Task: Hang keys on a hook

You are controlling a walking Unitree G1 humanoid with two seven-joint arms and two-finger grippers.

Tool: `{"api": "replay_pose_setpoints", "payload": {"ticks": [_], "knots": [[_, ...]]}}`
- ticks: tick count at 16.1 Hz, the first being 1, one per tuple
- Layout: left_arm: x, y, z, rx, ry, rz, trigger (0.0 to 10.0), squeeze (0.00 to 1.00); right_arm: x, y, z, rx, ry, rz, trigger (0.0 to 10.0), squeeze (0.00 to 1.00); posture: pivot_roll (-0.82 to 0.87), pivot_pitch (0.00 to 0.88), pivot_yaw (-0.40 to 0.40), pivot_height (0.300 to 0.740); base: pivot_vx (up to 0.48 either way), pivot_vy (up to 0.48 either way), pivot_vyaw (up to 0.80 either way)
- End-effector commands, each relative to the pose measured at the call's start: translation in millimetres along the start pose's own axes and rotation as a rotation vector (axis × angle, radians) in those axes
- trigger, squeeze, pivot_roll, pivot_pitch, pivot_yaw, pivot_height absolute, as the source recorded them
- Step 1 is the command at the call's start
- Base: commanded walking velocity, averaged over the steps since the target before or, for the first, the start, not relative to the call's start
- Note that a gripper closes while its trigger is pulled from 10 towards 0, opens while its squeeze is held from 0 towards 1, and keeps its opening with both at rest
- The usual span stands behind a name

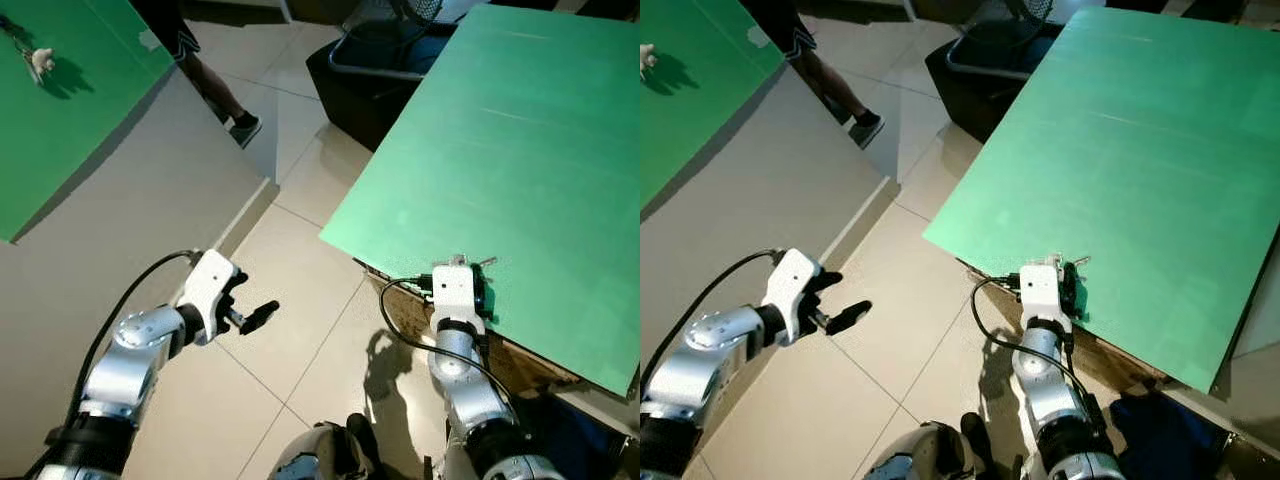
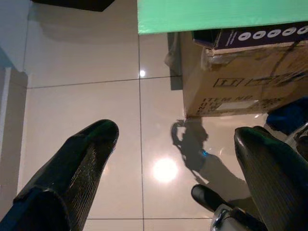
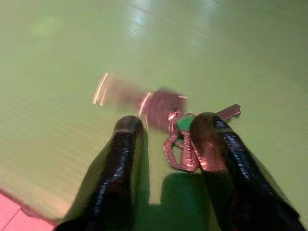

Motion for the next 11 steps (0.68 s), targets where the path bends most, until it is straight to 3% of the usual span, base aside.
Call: {"api": "replay_pose_setpoints", "payload": {"ticks": [1, 7, 11], "knots": [[-12.0, 2.8, -6.0, 0.015, 0.013, -0.048, 10.0, 0.0, -20.7, 17.2, -16.0, 0.048, 0.018, -0.089, 0.0, 0.0, -0.19, 0.288, 0.4, 0.722, 0.0, 0.0, 0.0], [-6.4, -8.2, -6.0, 0.0, 0.006, -0.043, 10.0, 0.0, 1.8, 18.7, -13.9, 0.016, 0.045, -0.001, 0.0, 0.0, -0.2, 0.277, 0.4, 0.722, 0.0, 0.0, 0.0], [-1.7, -20.2, -4.5, -0.014, -0.001, -0.037, 10.0, 0.0, 53.6, 16.0, -4.4, -0.051, 0.134, 0.207, 0.0, 0.0, -0.23, 0.241, 0.4, 0.722, 0.0, 0.0, 0.0]]}}
Point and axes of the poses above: a point about 5 cm out from each wrist's last joint towards the gripper, its own y axis pointing back from the gripper into the wrist, its own x axis along the axis of the wrist's last joint, z = x × y, the point moved 4 cm from there along -y, pointing out of the wrist towards the gripper, and after that the axes turned 13 degrees about y, right-handed, at the moved point
